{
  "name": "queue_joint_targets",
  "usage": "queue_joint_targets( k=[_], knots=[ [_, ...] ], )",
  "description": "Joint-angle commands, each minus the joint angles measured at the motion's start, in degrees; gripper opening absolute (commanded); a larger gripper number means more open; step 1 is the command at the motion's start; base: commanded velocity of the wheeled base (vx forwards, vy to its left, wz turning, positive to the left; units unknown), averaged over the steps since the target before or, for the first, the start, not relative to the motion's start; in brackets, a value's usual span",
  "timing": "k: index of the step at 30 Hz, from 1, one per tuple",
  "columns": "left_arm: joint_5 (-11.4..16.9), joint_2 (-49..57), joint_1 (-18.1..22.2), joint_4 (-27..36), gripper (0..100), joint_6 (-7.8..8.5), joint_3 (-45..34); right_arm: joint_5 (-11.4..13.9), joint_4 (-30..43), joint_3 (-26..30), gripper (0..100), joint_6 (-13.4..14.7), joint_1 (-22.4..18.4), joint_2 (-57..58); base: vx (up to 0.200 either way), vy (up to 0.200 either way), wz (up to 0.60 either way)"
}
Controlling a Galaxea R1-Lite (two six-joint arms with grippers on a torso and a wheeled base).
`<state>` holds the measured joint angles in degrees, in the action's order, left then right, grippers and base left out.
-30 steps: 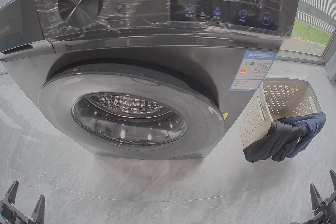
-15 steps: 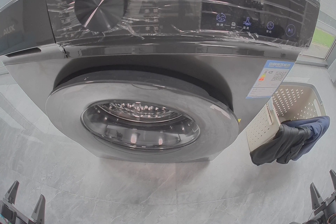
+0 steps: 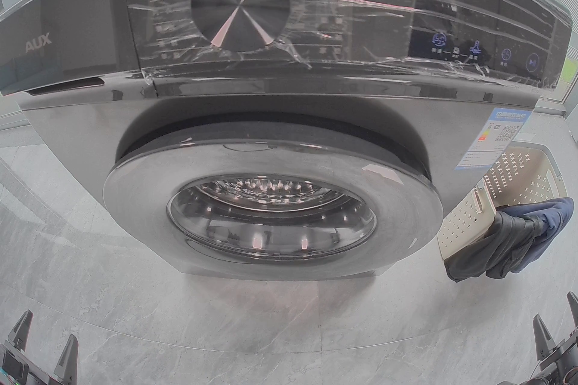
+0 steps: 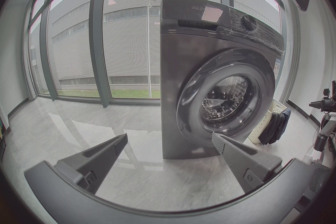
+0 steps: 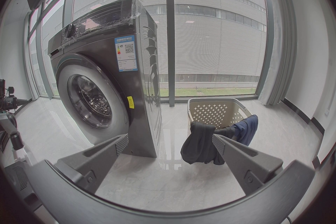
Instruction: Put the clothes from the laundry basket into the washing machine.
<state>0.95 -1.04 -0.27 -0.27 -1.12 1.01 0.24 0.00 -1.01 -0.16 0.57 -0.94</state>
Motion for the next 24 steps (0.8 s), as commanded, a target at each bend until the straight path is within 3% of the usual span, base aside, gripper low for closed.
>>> queue_joint_targets(
  k=[1,11,24],
  knots=[
    [0.02,0.95,0.0,0.0,100,0.07,-1.01,0.02,0.0,1.01,100,-0.02,0.04,0.41,0.0,0.0,0.0],
    [0.1,1.04,0.0,0.09,100,0.77,-1.01,0.11,0.0,1.01,100,-0.02,0.04,0.5,0.0,0.0,0.0],
    [0.02,1.04,0.0,0.0,100,0.24,-1.01,-0.07,-0.09,1.01,100,-0.02,-0.13,0.32,0.0,0.0,0.0]
  ],
)
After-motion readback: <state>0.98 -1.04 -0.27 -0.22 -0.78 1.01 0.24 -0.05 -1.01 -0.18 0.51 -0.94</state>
